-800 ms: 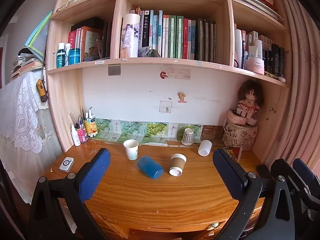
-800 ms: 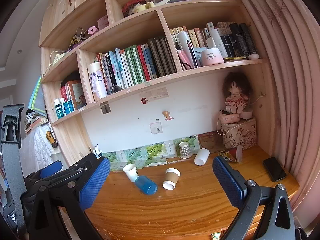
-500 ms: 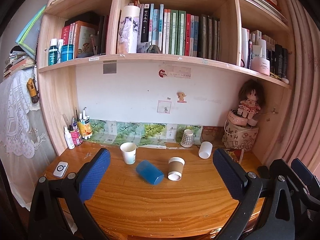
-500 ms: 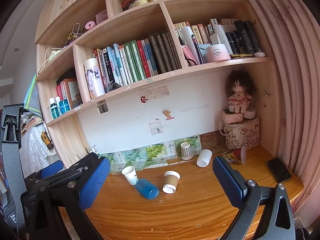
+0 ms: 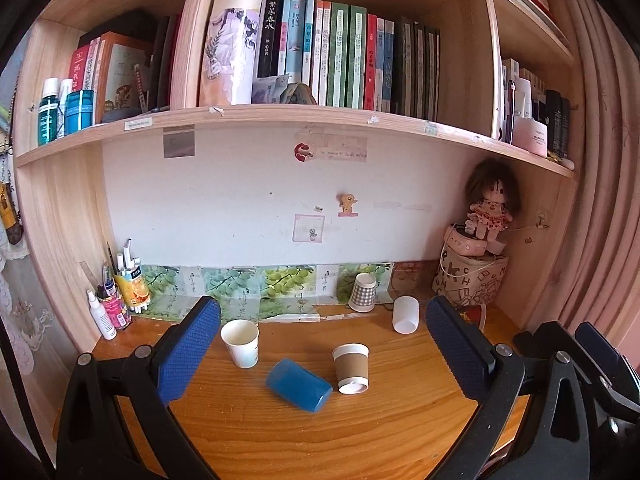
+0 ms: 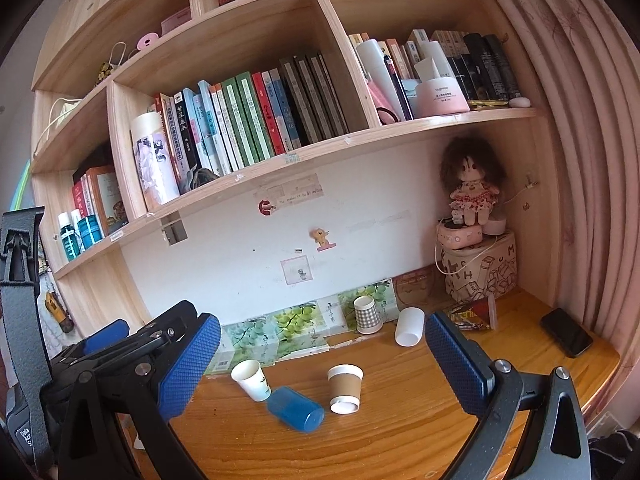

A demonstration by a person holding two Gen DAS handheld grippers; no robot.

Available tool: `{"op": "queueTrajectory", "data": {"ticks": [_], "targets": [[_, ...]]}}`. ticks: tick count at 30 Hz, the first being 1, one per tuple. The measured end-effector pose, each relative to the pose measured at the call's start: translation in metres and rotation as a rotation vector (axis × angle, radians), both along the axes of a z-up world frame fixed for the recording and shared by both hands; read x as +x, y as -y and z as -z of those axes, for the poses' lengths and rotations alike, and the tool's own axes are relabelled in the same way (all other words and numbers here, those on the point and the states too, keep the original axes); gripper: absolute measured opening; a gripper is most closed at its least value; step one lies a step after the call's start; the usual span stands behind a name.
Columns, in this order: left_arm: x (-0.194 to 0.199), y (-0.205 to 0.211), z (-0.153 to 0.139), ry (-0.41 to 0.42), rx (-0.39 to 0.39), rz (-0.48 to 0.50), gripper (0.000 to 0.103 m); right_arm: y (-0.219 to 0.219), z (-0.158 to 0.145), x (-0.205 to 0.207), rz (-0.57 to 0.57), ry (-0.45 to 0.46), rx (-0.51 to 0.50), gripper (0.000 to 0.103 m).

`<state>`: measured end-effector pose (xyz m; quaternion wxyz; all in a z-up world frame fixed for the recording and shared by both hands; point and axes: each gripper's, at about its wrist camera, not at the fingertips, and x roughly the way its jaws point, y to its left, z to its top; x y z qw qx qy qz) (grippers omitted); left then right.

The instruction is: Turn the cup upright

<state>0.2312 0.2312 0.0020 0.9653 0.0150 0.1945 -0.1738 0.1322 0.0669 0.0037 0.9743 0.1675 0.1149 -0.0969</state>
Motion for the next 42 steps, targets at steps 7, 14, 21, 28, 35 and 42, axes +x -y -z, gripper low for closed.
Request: {"op": "queueTrajectory", "data": {"ticks": [7,14,21,28,35,42], "targets": [[0.039,-0.023,0.022,-0.132,-0.019,0.031,0.102,-0.024,0.014,0.03,0.031,-0.1,0.023,0.103],[0.063,-0.035,0.04,-0.24,-0.011,0.013,0.102,-0.026,0.024,0.053,0.024,-0.167,0.08,0.103],[0.079,-0.038,0.047,-0.259,0.016,-0.026,0.102,-0.003,0.039,0.079,0.005,-0.219,0.201,0.103],[0.091,0.0,0.049,-0.199,0.138,0.042,0.102,0.044,0.049,0.088,0.048,-0.229,0.306,0.103],[0.106,0.064,0.043,-0.187,0.215,0.145,0.102,0.109,0.06,0.088,0.108,-0.256,0.408,0.103],[0.113,0.151,0.041,-0.147,0.311,0.286,0.102,0.175,0.072,0.077,0.179,-0.275,0.493,0.103]]}}
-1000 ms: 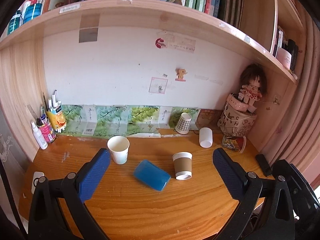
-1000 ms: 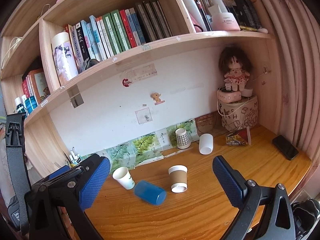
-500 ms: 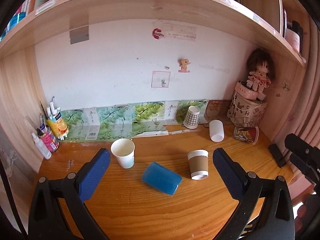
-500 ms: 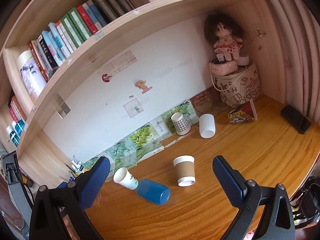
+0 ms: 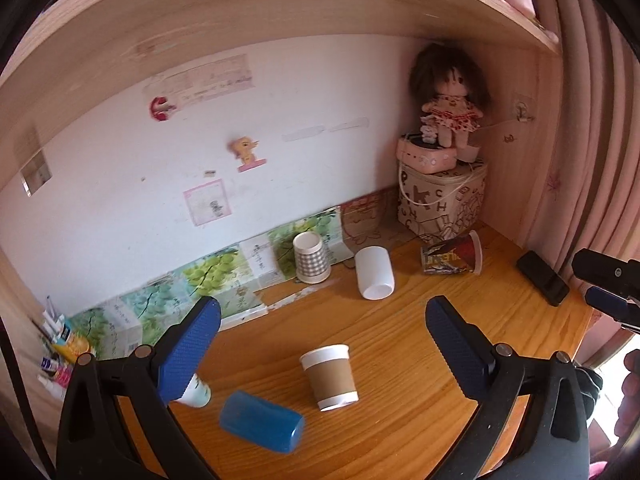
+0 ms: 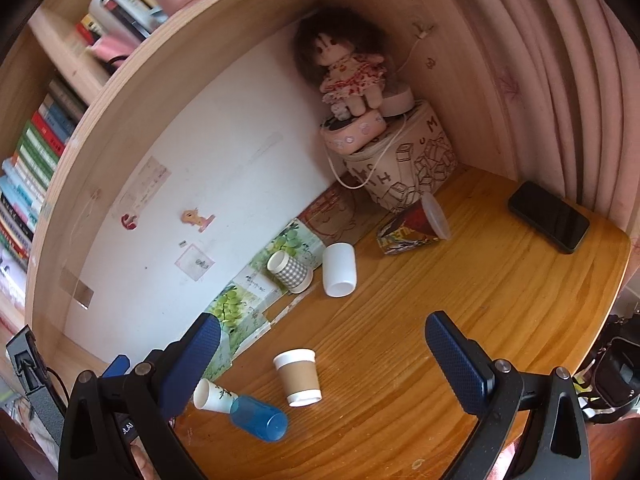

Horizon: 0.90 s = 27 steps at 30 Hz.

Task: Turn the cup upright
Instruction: 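Move the left gripper toward the robot-printed plastic cup lying on its side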

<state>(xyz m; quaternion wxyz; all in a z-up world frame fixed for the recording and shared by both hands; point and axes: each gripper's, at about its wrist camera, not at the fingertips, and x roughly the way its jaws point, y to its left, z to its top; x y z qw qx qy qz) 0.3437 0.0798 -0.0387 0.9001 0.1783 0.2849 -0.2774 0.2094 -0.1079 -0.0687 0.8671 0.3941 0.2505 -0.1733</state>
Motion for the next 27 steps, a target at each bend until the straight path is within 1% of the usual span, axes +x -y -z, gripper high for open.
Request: {"op": "queueTrajectory", "data": {"ticks": [5,10,14,17,20,23,27], "targets": [[0.002,0.069,0.008,0.017,0.066,0.12,0.102,0.047,0.015,-0.012,0.034,-0.008,0.065,0.103],[0.001,0.135,0.024,0.058,0.175,0.25,0.102,0.088,0.028,-0.022,0.07,-0.027,0.107,0.103],[0.001,0.181,0.049,0.09,0.279,0.353,0.102,0.124,0.046,-0.026,0.106,-0.062,0.145,0.103],[0.004,0.211,0.072,0.092,0.361,0.43,0.102,0.149,0.059,-0.029,0.128,-0.095,0.174,0.103],[0.012,0.238,0.098,0.052,0.436,0.472,0.102,0.168,0.07,-0.031,0.138,-0.13,0.175,0.103],[0.021,0.263,0.12,0.022,0.493,0.494,0.102,0.185,0.079,-0.029,0.112,-0.161,0.156,0.103],[0.034,0.288,0.151,-0.001,0.563,0.517,0.102,0.199,0.09,-0.017,0.049,-0.23,0.075,0.103]]}}
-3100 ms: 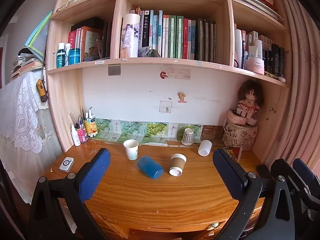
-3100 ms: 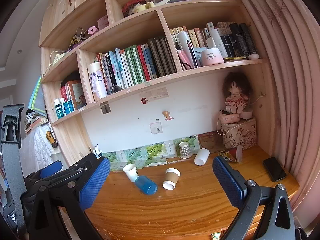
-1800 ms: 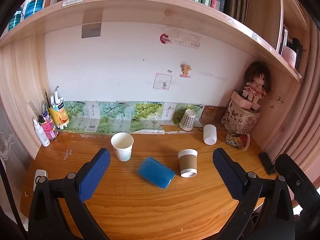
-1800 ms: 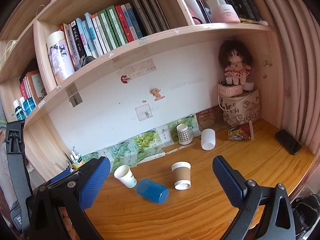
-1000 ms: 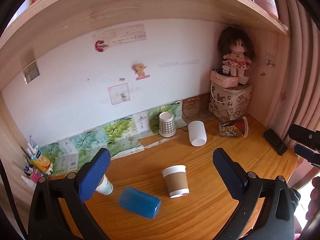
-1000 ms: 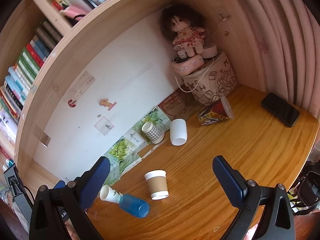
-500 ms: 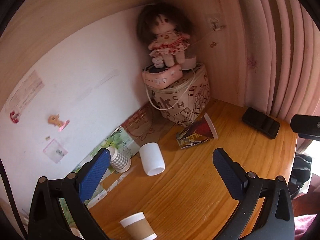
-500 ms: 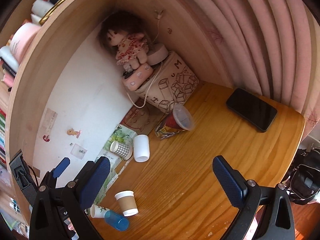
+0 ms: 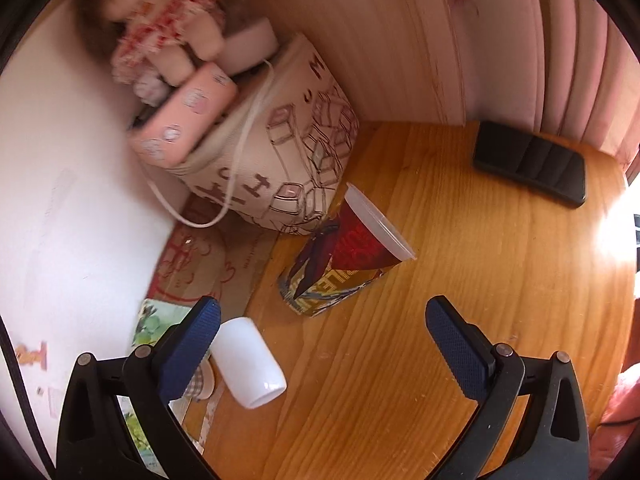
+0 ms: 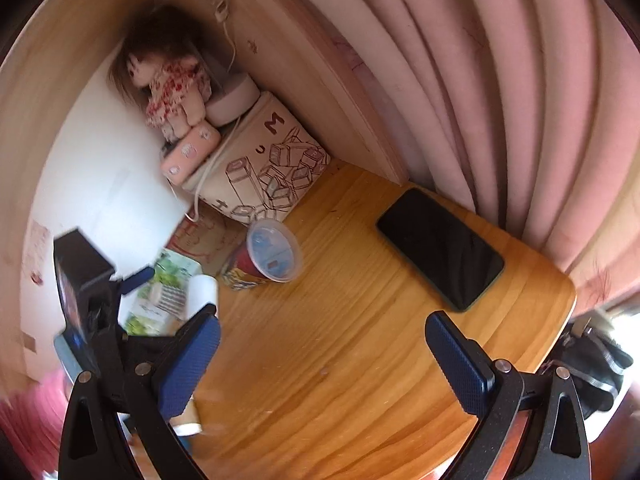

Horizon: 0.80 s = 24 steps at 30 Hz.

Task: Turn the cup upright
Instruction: 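Move the left gripper toward the robot-printed plastic cup lying on its side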

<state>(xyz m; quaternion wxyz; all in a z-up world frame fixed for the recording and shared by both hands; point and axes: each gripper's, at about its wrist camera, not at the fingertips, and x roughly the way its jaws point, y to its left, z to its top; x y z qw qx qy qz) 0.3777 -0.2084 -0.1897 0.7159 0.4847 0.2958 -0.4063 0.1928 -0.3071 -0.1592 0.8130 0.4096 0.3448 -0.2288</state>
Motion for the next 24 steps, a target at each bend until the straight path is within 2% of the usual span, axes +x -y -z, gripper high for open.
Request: {"op": "queueTrajectory", "data": {"ticks": [5,12,22,24], "targets": [[0.014,0.02,0.032,-0.008,0.07,0.004,0.102,0.004,0.012,0.016,-0.083,-0.059,-0.104,0.103],[0.017,0.034,0.056,-0.017,0.121,0.028,0.102,-0.005,0.026,0.038,-0.217,-0.14,-0.33,0.103],[0.029,0.048,0.073,-0.041,0.12,0.015,0.102,-0.016,0.039,0.057,-0.304,-0.124,-0.406,0.103],[0.032,0.049,0.074,-0.024,0.112,0.008,0.102,-0.02,0.04,0.061,-0.323,-0.126,-0.419,0.103]]}}
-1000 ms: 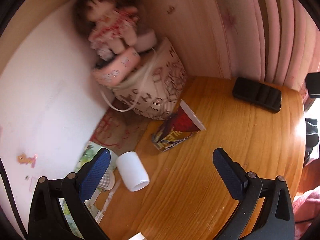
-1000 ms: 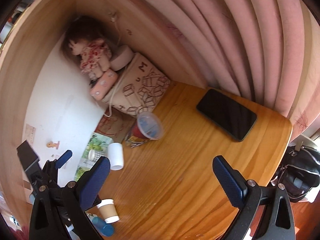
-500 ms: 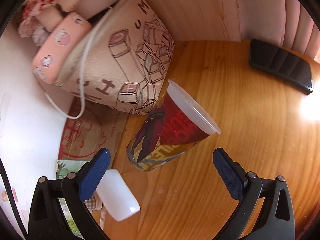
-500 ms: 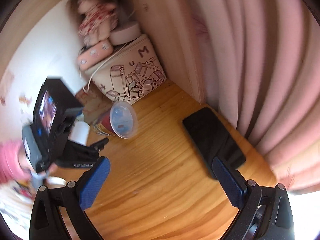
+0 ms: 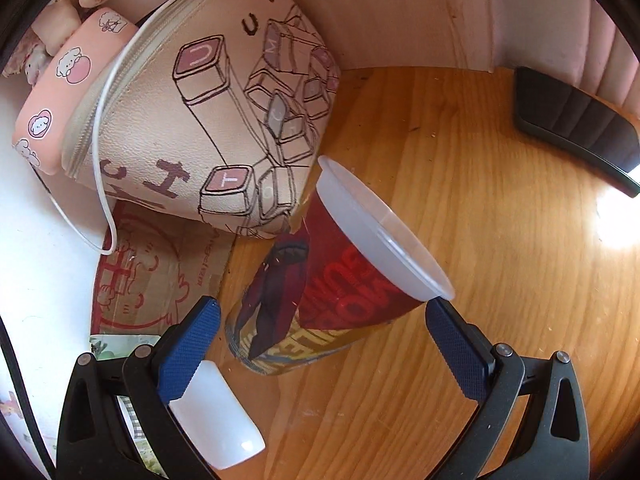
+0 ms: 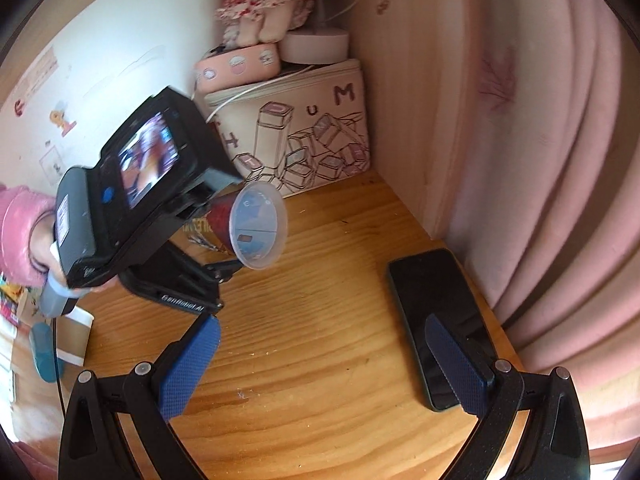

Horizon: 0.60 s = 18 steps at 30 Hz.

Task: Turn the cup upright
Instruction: 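Move the left gripper toward the robot-printed plastic cup lying on its side, then close the left gripper around the printed cup's body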

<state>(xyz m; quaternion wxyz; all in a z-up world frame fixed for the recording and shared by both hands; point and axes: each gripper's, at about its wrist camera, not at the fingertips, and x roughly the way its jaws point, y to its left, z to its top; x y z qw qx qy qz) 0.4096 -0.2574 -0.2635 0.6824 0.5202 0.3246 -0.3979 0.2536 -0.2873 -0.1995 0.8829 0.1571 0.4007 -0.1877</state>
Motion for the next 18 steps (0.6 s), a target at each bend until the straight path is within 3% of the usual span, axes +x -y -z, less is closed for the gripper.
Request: {"op": "queueTrajectory", "data": {"ticks": [7,18], "targets": [[0.009,0.009,0.014,-0.02,0.006,-0.013,0.102,-0.01,0.007,0.009,-0.064,-0.025,-0.003,0.103],[0.029,0.027,0.021,-0.03,-0.049,-0.065,0.102,-0.011,0.013,0.014,-0.093,-0.033,0.013,0.103]]}}
